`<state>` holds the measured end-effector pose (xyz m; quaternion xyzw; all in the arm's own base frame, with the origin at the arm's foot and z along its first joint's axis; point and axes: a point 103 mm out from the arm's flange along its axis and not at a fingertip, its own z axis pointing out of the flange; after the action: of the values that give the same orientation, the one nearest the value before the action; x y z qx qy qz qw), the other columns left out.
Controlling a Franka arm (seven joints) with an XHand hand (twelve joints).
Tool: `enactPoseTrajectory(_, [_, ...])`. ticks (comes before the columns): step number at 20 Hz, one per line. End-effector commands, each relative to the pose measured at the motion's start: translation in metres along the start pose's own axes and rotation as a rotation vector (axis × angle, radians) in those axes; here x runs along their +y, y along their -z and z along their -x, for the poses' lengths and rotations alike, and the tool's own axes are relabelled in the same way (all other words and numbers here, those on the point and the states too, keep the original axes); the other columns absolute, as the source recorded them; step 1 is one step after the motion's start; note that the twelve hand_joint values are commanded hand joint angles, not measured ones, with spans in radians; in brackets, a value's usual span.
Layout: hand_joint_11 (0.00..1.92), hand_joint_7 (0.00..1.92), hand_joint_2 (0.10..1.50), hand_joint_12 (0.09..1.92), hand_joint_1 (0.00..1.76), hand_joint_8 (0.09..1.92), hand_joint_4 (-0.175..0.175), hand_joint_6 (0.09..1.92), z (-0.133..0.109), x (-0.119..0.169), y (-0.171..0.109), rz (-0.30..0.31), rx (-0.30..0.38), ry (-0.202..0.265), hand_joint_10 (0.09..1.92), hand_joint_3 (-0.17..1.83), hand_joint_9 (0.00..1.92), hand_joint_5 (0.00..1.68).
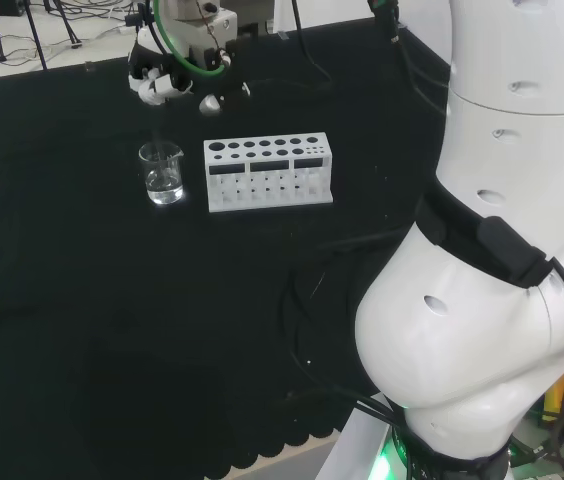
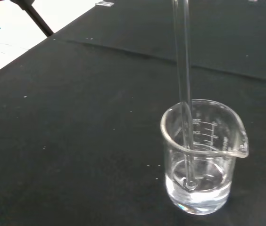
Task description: Stir in the beaker to the left of the white test tube rack with the glass rod.
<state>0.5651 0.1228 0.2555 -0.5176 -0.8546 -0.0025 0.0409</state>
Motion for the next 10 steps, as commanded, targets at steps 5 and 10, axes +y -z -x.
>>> enactPoseTrajectory(5, [1.61, 0.99, 1.11, 0.77, 1.28, 1.33, -0.175, 0.59, -0.0171, 0.0138, 0.0035, 0.007, -0.019, 0.042, 1.04, 0.00, 1.59, 1.05])
enactPoseTrajectory(10, [1.61, 0.99, 1.11, 0.77, 1.28, 1.33, -0.175, 0.59, -0.0126, 0.0072, 0.0114, 0.016, -0.044, 0.038, 1.04, 0.00, 1.59, 1.05])
